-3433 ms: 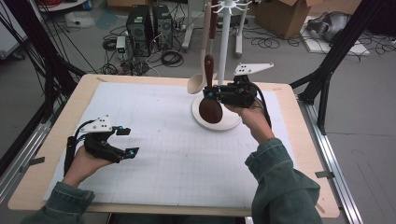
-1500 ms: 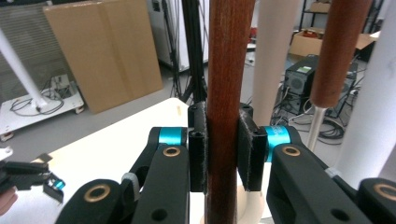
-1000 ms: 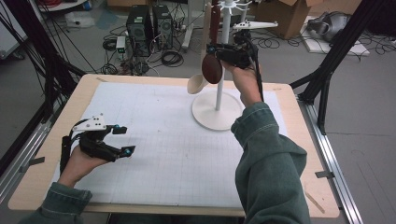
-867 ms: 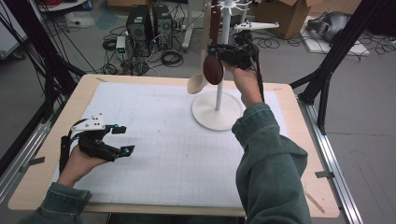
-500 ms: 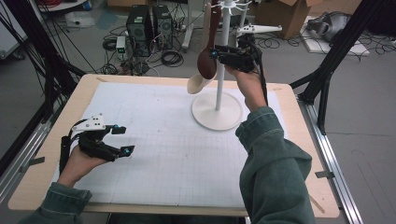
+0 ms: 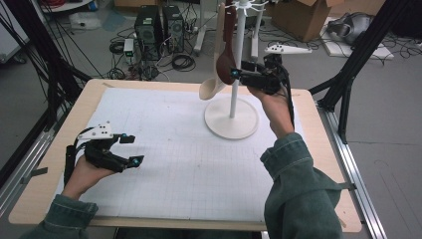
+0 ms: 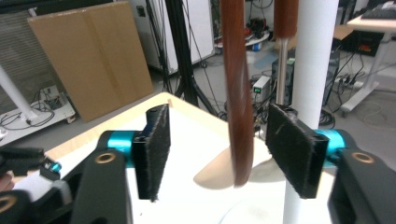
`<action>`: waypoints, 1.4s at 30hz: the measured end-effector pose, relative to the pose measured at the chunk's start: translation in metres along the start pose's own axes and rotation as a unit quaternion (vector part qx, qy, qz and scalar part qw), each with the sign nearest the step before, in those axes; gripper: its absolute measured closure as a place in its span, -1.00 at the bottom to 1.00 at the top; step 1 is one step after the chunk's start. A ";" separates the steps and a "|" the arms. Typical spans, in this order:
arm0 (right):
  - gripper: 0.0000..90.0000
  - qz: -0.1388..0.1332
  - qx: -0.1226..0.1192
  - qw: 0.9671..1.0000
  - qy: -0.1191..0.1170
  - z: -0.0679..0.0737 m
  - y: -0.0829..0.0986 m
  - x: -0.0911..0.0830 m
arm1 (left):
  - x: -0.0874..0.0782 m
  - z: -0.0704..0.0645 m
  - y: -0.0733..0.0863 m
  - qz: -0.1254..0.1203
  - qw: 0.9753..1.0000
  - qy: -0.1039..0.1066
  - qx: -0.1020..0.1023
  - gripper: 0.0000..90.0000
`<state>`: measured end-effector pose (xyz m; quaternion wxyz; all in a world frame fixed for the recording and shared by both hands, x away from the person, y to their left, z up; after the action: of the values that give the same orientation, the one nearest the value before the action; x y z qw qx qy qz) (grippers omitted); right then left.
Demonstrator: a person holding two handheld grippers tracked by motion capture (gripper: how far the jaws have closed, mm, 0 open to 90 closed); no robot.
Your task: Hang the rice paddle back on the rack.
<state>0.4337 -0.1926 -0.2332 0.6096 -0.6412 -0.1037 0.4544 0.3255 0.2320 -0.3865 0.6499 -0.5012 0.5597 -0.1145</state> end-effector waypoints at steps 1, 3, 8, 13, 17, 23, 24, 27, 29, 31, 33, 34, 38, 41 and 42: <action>-0.24 0.002 0.000 1.000 0.000 0.000 0.003 0.000 | 0.000 0.000 0.000 0.001 1.000 0.000 0.000 -0.70; -0.27 0.004 0.000 1.000 -0.004 0.001 0.011 0.001 | 0.001 0.001 0.001 0.003 1.000 -0.001 -0.002 -0.70; -0.38 0.009 0.008 1.000 -0.009 0.000 0.034 0.002 | 0.003 0.000 0.001 0.004 1.000 0.000 -0.001 -0.70; -0.45 0.018 0.013 1.000 -0.013 0.001 0.057 0.005 | 0.004 0.000 0.001 0.006 1.000 0.000 -0.002 -0.71; -0.47 0.020 0.014 1.000 -0.012 0.003 0.071 0.007 | 0.003 0.000 0.002 0.005 1.000 -0.003 -0.003 -0.71; -0.60 0.035 0.007 0.999 -0.025 0.010 0.089 0.013 | 0.002 0.000 0.001 0.005 1.000 -0.002 -0.002 -0.71; -0.62 0.036 0.005 0.999 -0.029 0.012 0.092 0.013 | 0.003 0.000 0.001 0.004 1.000 -0.003 -0.002 -0.71; -0.63 0.036 0.001 0.999 -0.033 0.014 0.101 0.014 | 0.003 -0.001 0.002 0.006 1.000 -0.003 -0.003 -0.71; -0.64 0.039 0.000 0.999 -0.035 0.014 0.107 0.014 | 0.003 0.000 0.002 0.006 1.000 -0.005 -0.002 -0.71; -0.64 0.040 -0.002 0.998 -0.039 0.015 0.112 0.014 | 0.003 0.001 0.002 0.004 1.000 -0.005 -0.004 -0.72; -0.64 0.039 -0.003 0.998 -0.041 0.016 0.118 0.013 | 0.002 0.001 0.002 0.004 1.000 -0.008 -0.004 -0.72; -0.64 0.039 -0.005 0.998 -0.043 0.017 0.121 0.013 | 0.002 0.001 0.002 0.004 1.000 -0.008 -0.005 -0.73; -0.66 0.048 -0.011 0.998 -0.043 0.020 0.132 0.014 | 0.003 0.001 0.003 0.006 1.000 -0.009 -0.006 -0.75; -0.72 0.048 -0.012 0.998 -0.039 0.021 0.139 0.014 | 0.004 0.002 0.003 0.008 1.000 -0.011 -0.004 -0.75; -0.73 0.049 -0.011 0.998 -0.039 0.021 0.141 0.014 | 0.004 0.002 0.003 0.008 1.000 -0.010 -0.005 -0.75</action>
<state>0.3673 -0.2011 -0.3597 0.5751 -0.6338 -0.1015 0.5072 0.3268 0.2316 -0.3915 0.6539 -0.5015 0.5574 -0.1013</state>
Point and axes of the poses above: each handheld gripper's, and its own axes: x roughly forward along the jaws, y roughly out of its underside, z roughly to its left, the point moved 2 cm from there along x, roughly forward along the jaws, and after that the axes turned 11 degrees about z, right-handed, at the moved point
